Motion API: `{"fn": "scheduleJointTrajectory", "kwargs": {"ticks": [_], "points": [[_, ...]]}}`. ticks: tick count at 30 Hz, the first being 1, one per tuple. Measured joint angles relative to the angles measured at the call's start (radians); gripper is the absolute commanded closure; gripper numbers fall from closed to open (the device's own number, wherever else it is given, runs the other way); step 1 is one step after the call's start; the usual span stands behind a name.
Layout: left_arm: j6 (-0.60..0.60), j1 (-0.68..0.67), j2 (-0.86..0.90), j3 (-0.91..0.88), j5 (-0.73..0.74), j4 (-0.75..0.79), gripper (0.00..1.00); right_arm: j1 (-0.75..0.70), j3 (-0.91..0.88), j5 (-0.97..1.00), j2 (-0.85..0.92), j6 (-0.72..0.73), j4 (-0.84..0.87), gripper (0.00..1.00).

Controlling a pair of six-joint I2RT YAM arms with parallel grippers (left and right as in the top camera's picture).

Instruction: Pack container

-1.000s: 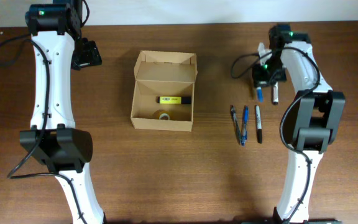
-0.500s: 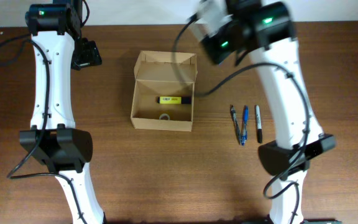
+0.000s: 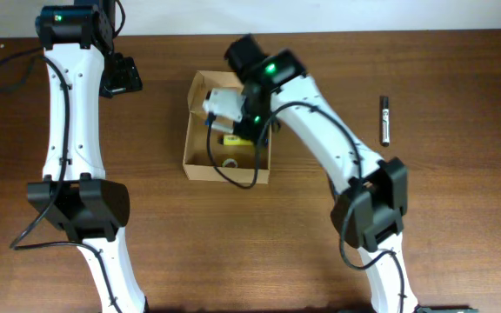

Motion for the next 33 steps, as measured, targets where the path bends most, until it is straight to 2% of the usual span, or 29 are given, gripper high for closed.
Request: {"fn": "scheduleJointTrajectory", "kwargs": {"ticks": [5,12,13,14,16,17,23,27,33], "points": [[0.000,0.000,0.000,0.000,0.000,0.000,0.00,0.026,-0.105,-0.003,0.002,-0.014,0.112,0.96],[0.000,0.000,0.000,0.000,0.000,0.000,0.00,0.030,-0.174,-0.007,0.020,-0.012,0.122,0.96],[0.000,0.000,0.000,0.000,0.000,0.000,0.00,0.030,-0.175,-0.007,0.025,-0.009,0.121,0.90],[0.000,0.000,0.000,0.000,0.000,0.000,0.00,0.030,-0.177,-0.007,0.030,-0.002,0.121,0.75],[0.000,0.000,0.000,0.000,0.000,0.000,0.00,0.030,-0.177,-0.007,0.035,0.008,0.114,0.56],[0.000,0.000,0.000,0.000,0.000,0.000,0.00,0.030,-0.177,-0.007,0.035,0.013,0.110,0.51],[0.000,0.000,0.000,0.000,0.000,0.000,0.00,0.030,-0.132,-0.006,0.035,0.075,0.029,0.50],[0.000,0.000,0.000,0.000,0.000,0.000,0.00,0.030,0.012,0.002,0.033,0.132,-0.019,0.49],[0.000,0.000,0.000,0.000,0.000,0.000,0.00,0.023,0.231,0.135,-0.056,0.277,-0.037,0.43]]}}
